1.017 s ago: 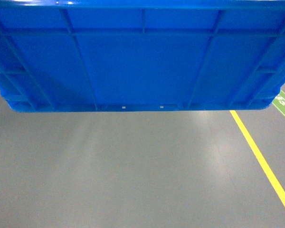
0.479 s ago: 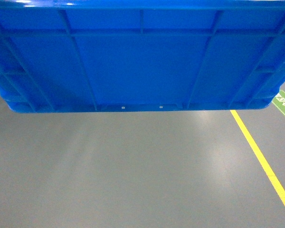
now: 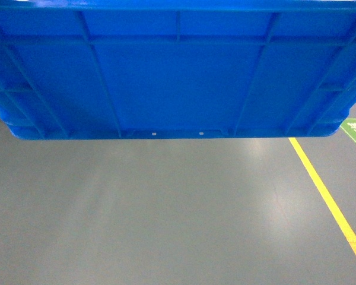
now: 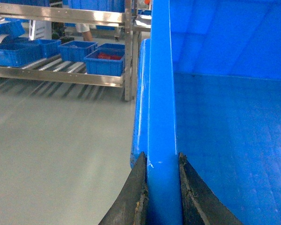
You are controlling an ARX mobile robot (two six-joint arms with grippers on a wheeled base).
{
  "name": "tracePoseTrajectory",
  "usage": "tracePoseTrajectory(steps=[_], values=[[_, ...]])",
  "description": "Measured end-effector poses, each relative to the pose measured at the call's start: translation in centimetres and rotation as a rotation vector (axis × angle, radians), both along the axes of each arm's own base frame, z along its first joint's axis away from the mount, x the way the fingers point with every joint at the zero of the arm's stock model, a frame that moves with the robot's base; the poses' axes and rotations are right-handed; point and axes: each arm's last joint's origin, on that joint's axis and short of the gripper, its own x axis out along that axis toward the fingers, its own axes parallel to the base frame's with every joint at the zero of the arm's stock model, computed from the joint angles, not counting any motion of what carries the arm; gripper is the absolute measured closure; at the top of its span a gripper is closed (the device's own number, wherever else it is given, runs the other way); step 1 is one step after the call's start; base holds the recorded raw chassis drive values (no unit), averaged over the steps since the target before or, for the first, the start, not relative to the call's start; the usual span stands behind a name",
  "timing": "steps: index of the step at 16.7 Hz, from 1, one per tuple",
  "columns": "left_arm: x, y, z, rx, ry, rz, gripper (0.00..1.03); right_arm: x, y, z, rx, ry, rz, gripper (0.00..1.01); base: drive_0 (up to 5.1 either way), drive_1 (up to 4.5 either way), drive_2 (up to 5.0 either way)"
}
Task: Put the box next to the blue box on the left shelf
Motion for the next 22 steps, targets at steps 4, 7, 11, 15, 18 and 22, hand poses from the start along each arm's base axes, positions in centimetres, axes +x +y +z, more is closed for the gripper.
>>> tracePoseTrajectory(steps=[4,7,11,15,18,22], values=[[0.00,0.00,-0.02,0.000,0.002,0.000,0.94,0.00,0.00,-0.01,0.000,0.002,0.002,0.92,0.0,4.02,-4.1],[0.01,0.00,-0.04,0.000,0.003,0.000,0.94,0.00,0.00,0.01,0.000,-0.001,0.001,0.92,0.0,4.02,-4.1],[0.01,0.00,-0.04,0.001,0.003,0.001,0.94,0.00,0.00,-0.02,0.000,0.002,0.001,0.92,0.0,4.04,-4.1],[0.01,0.00,-0.03,0.000,0.003,0.000,0.94,0.00,0.01,0.00,0.000,0.000,0.002,0.92,0.0,4.06,-4.1],[0.01,0.00,-0.03,0.001,0.003,0.002,0.94,0.00,0.01,0.00,0.000,0.000,0.002,0.92,0.0,4.06,-4.1],[0.00,0.00,0.00,0.000,0.000,0.001,0.94,0.00,0.01,0.03,0.000,-0.003,0.002,0.92,0.0,4.06,-4.1]])
